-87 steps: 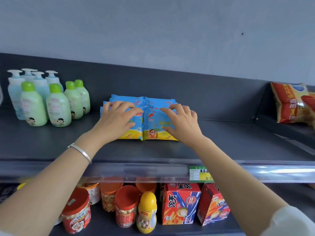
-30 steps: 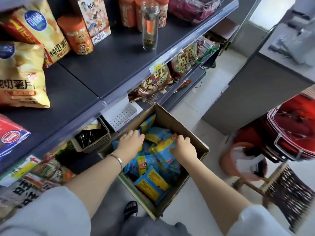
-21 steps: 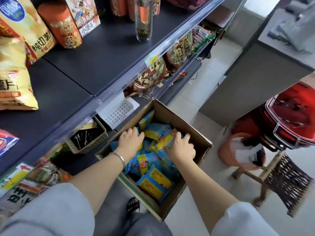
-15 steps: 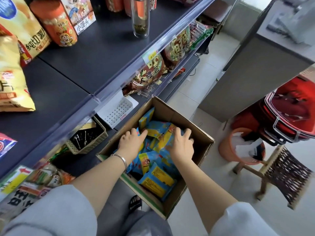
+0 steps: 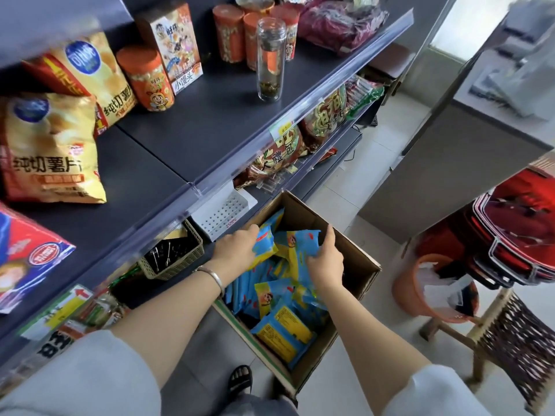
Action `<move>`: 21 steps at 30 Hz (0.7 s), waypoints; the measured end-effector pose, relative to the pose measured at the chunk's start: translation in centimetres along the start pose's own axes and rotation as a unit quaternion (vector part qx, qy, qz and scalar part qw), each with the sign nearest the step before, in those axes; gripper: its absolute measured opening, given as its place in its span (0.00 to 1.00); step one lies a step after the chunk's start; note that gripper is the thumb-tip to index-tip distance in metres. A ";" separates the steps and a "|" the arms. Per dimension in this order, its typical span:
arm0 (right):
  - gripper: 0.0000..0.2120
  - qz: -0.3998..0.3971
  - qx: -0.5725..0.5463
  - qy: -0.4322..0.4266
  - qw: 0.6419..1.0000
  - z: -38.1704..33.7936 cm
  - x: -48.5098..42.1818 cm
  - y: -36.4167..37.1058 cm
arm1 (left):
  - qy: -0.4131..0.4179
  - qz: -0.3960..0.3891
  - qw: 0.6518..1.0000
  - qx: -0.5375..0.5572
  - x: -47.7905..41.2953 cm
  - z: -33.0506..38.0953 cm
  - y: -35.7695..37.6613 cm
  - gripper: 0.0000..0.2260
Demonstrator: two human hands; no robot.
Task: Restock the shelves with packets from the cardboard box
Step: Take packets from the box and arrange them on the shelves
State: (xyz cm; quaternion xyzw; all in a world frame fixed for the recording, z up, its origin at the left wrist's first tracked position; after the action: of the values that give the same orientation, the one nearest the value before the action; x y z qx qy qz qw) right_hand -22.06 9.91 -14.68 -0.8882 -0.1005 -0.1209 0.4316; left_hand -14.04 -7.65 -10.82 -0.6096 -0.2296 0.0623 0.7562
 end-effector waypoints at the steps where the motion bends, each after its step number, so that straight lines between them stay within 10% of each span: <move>1: 0.27 -0.005 0.008 -0.016 1.000 -0.6 -0.1 -0.2 | -0.010 0.012 1.000 0.008 0.1 -0.1 -0.9 0.12; 4: 0.12 -0.014 0.016 -0.075 0.997 -3.1 0.1 -1.6 | -0.038 0.051 0.997 0.045 0.9 -0.6 -4.1 0.13; 21: 0.12 -0.007 -0.280 -0.348 0.895 -23.7 6.7 -15.7 | -0.103 0.403 0.893 0.172 13.5 -3.3 -29.2 0.17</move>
State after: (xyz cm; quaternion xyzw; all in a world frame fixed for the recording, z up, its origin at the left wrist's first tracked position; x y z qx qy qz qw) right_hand -23.20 1.12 13.15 -0.9567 -0.2131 0.1700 0.1019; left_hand -6.08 -12.83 20.10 -0.5002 -0.0265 0.4630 0.7312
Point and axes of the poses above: each hand's wrist, its own x-axis away from the middle knuckle, its own y-axis out of the palm, z = x × y, the point moved 7 cm from there along -x, towards the middle knuckle, and after that the axes turned 6 degrees about z, right-handed, at the moved point
